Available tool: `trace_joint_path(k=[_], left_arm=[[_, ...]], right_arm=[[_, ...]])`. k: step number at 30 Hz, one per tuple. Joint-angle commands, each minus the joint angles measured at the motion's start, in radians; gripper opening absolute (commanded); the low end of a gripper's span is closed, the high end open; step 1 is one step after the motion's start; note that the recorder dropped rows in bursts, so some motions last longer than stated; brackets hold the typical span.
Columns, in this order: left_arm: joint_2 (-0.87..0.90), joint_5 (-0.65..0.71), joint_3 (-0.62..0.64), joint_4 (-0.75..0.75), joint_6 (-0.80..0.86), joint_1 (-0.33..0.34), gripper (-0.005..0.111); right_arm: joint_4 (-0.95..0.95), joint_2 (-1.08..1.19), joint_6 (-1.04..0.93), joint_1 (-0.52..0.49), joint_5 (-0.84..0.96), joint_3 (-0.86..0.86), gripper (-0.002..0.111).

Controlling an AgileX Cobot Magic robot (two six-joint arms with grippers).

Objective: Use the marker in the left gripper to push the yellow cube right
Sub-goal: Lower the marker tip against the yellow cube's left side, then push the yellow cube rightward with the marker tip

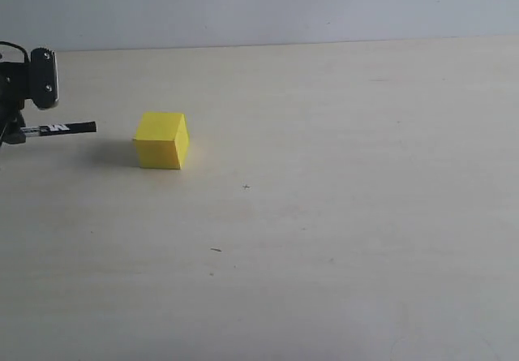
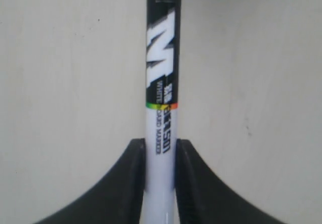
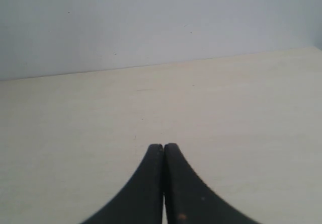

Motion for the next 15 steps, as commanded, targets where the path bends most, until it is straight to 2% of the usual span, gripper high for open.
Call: trace_joint_path(k=[1,6,7,8,10,15], left_arm=[[0.024,-0.007,-0.005,-0.006,-0.008,-0.059,0.0],[0.08,-0.066,-0.005,-0.004,-0.001,-0.196,0.0],[0.082,-0.097,-0.005,-0.001,-0.008,-0.246,0.0],[0.078,-0.099,-0.005,0.008,-0.008,-0.258,0.0],[0.056,-0.072,-0.005,0.043,-0.039,-0.256,0.0],[0.029,-0.018,-0.005,0.075,-0.098,-0.196,0.0]], right_arm=[[0.0,0.002,0.0,-0.001,-0.004,0.005,0.0],[0.0,0.002,0.0,-0.001,-0.004,0.005,0.0],[0.0,0.002,0.0,-0.001,-0.004,0.005,0.0],[0.0,0.002,0.0,-0.001,-0.004,0.005,0.0],[0.0,0.002,0.0,-0.001,-0.004,0.005,0.0],[0.0,0.002,0.0,-0.001,-0.004,0.005,0.0]])
